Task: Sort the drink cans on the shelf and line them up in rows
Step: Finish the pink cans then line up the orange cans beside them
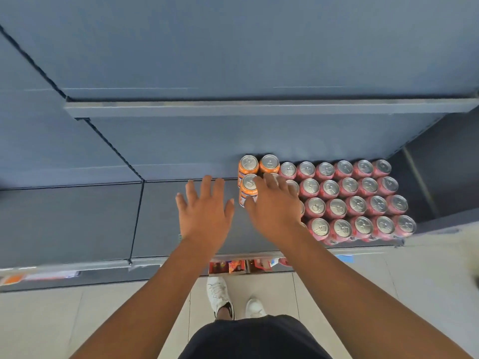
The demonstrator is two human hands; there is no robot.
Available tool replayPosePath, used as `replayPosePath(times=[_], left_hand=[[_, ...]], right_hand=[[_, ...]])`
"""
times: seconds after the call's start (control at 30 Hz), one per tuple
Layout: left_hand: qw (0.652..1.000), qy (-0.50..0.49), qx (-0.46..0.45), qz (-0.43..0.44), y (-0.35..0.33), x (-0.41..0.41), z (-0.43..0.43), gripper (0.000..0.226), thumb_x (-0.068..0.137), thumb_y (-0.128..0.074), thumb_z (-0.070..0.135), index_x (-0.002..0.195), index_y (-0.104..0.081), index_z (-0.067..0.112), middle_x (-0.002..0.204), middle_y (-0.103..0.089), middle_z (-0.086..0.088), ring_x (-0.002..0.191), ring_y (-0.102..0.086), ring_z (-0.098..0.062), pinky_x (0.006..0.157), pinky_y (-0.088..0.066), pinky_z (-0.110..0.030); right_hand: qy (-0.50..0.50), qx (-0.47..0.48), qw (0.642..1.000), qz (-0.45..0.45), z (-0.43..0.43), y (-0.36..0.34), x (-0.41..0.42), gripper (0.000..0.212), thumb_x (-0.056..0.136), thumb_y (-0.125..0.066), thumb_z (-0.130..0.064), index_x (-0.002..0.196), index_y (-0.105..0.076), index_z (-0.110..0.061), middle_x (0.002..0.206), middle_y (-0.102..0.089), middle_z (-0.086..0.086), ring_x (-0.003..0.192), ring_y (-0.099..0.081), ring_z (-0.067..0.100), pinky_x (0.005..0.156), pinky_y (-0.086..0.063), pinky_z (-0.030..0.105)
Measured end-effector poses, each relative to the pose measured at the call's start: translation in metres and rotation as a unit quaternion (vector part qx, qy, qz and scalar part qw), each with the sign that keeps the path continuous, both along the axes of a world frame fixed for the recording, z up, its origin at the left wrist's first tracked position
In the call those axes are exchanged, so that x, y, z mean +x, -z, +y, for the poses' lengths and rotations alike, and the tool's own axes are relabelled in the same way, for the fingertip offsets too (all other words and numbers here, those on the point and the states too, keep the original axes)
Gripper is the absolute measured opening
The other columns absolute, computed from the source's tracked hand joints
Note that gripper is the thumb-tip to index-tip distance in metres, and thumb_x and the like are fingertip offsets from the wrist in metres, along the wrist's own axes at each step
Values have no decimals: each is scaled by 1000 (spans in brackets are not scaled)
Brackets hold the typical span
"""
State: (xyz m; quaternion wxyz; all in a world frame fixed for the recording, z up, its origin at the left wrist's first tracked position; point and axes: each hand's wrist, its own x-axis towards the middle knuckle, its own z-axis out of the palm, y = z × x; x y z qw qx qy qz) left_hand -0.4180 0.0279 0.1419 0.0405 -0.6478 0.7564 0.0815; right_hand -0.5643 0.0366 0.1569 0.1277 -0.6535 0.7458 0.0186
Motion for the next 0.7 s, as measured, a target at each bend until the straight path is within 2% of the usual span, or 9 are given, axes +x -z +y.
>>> replayPosePath(times=[0.2, 0.47, 0.6, 0.7], left_hand=[[994, -105, -20, 8, -23, 19, 48, 54, 100, -36, 49, 147, -29, 22, 156, -27, -1, 144, -21, -37, 114, -23, -54], [974, -217, -68, 9, -45, 59, 104, 49, 98, -42, 48, 140, -42, 21, 148, -42, -2, 139, -31, -38, 108, -30, -54], [955, -272, -114, 13, -55, 88, 123, 45, 95, -52, 45, 131, -54, 17, 138, -52, -4, 130, -42, -41, 101, -38, -56], [943, -309, -126, 13, -61, 114, 136, 44, 94, -53, 44, 129, -55, 18, 137, -53, -4, 129, -42, -41, 100, -39, -57]], right_hand=[[-78, -12, 997, -16, 17, -15, 18, 50, 97, -41, -40, 142, -42, -18, 149, -41, 5, 137, -33, 31, 110, -28, 45], [-177, -19, 983, -45, 45, -32, 64, 51, 98, -41, -41, 144, -39, -19, 144, -45, 6, 137, -34, 32, 110, -29, 46], [-227, -42, 971, -52, 52, -45, 100, 48, 97, -42, -41, 141, -41, -20, 141, -46, 4, 133, -38, 32, 106, -33, 45], [-266, -54, 961, -54, 56, -54, 131, 48, 98, -41, -41, 141, -40, -19, 142, -46, 4, 131, -39, 31, 104, -33, 45]])
